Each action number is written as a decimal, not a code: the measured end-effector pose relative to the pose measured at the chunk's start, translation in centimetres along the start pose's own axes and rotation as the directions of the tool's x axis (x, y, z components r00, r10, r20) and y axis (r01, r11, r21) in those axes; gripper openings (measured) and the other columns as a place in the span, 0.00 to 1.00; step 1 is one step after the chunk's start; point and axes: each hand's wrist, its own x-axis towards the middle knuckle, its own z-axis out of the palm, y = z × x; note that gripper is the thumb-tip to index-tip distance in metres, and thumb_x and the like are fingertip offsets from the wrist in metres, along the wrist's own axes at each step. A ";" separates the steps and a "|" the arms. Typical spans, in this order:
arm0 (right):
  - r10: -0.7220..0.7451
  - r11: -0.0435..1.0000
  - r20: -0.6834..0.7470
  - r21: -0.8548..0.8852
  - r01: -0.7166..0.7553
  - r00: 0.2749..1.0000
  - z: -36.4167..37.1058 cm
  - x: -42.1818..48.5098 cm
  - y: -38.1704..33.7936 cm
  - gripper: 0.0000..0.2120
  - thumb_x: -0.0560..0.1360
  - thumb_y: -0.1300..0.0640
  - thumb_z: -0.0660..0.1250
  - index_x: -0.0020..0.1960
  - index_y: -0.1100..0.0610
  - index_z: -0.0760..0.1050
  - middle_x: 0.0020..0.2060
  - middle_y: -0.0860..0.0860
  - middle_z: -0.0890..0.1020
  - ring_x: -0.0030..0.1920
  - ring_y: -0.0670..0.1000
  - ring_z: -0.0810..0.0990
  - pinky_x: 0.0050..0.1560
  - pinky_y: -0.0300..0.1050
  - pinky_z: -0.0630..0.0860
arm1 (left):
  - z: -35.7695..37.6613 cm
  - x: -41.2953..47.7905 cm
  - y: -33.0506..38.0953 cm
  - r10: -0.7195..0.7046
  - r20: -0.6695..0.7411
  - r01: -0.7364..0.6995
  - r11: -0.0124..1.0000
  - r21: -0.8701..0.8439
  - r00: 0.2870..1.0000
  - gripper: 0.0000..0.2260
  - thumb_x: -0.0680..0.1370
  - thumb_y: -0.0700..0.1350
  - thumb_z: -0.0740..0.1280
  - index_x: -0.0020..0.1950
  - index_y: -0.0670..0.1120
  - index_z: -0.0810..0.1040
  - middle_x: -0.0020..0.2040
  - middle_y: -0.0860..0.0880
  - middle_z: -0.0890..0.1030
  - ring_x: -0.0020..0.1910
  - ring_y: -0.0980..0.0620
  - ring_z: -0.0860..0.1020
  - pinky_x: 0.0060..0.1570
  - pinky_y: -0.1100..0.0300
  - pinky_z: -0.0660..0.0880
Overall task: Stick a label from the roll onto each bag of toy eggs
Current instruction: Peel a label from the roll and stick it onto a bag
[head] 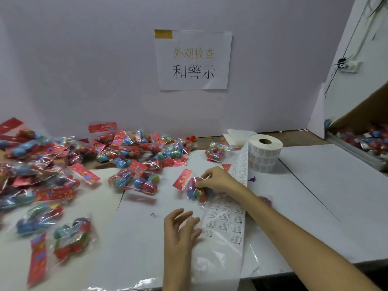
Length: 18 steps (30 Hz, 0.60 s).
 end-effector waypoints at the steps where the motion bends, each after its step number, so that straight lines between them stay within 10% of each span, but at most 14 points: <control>1: -0.011 0.999 -0.024 0.050 0.012 1.000 0.0 -1.0 -0.1 0.16 0.73 0.46 0.76 0.56 0.55 0.82 0.47 0.51 0.85 0.44 0.50 0.83 0.42 0.43 0.80 | 0.0 0.0 0.0 -0.015 -0.026 0.015 1.000 -0.017 1.000 0.11 0.81 0.41 0.68 0.62 0.51 0.75 0.59 0.47 0.82 0.56 0.48 0.85 0.49 0.56 0.80; 6: -0.088 0.898 -0.147 0.417 0.142 0.985 0.5 -6.9 0.5 0.07 0.74 0.49 0.77 0.48 0.50 0.81 0.34 0.45 0.85 0.26 0.42 0.78 0.25 0.37 0.72 | -0.1 0.1 0.7 -0.096 0.033 0.099 0.992 -0.081 0.995 0.23 0.72 0.53 0.72 0.67 0.54 0.72 0.62 0.46 0.82 0.57 0.49 0.85 0.50 0.58 0.82; 12: -0.185 0.824 -0.259 0.485 0.293 0.948 3.2 -11.7 1.8 0.09 0.72 0.52 0.79 0.47 0.53 0.81 0.40 0.45 0.86 0.43 0.43 0.84 0.44 0.36 0.79 | 0.2 -0.4 0.8 -0.038 0.113 0.025 0.993 0.113 0.993 0.25 0.71 0.57 0.79 0.65 0.52 0.80 0.54 0.45 0.87 0.56 0.45 0.85 0.56 0.47 0.82; 18: -0.221 0.751 -0.332 0.542 0.378 0.917 4.1 -13.0 2.5 0.18 0.68 0.39 0.72 0.45 0.53 0.79 0.39 0.44 0.82 0.43 0.44 0.82 0.44 0.37 0.78 | 0.8 -1.1 0.4 0.106 0.037 -0.112 0.956 0.270 0.994 0.15 0.74 0.53 0.72 0.59 0.50 0.82 0.50 0.48 0.87 0.52 0.47 0.85 0.47 0.61 0.83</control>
